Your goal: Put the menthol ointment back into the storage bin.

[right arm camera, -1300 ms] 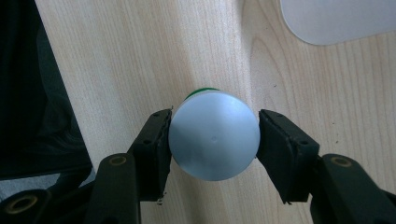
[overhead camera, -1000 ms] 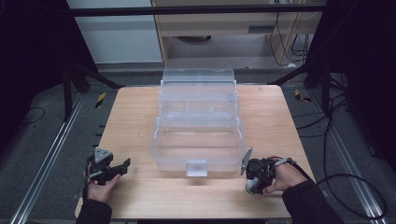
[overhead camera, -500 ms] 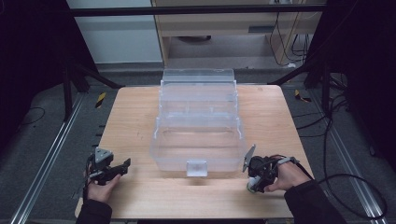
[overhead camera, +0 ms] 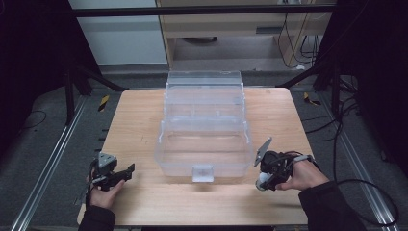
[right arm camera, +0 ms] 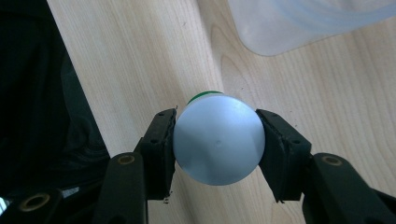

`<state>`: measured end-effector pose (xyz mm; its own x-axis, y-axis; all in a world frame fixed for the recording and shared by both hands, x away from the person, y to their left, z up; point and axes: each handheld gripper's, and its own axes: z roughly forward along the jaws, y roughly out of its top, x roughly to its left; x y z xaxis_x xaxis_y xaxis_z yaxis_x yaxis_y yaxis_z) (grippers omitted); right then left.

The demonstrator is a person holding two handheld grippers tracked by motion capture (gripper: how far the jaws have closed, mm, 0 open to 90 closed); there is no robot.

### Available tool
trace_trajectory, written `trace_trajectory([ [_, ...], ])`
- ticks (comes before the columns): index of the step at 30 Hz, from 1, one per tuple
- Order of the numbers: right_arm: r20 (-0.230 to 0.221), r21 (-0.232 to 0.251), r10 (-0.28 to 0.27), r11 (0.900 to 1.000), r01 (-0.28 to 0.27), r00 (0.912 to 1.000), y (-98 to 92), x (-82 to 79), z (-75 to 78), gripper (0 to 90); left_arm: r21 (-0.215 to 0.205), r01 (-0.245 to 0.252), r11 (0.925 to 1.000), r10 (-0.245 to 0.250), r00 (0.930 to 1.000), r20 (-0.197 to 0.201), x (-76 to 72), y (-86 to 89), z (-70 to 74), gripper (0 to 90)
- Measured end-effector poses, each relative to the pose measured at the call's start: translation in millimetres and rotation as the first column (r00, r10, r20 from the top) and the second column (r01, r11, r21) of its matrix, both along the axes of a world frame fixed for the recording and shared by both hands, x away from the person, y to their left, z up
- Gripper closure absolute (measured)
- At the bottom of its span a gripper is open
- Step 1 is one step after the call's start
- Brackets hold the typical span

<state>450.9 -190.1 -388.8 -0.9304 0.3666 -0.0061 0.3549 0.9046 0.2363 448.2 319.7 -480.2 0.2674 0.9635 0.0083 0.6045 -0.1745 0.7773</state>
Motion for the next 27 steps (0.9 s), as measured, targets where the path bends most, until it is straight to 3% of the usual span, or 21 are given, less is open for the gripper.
trace_trajectory([
  [27,0.035,0.036,-0.056,0.998,0.055,0.9978,-3.3,8.9,48.9,50.2,0.0,0.004,1.0,-0.004,1.0,-0.009,0.5,-0.6,-1.0,26.6],
])
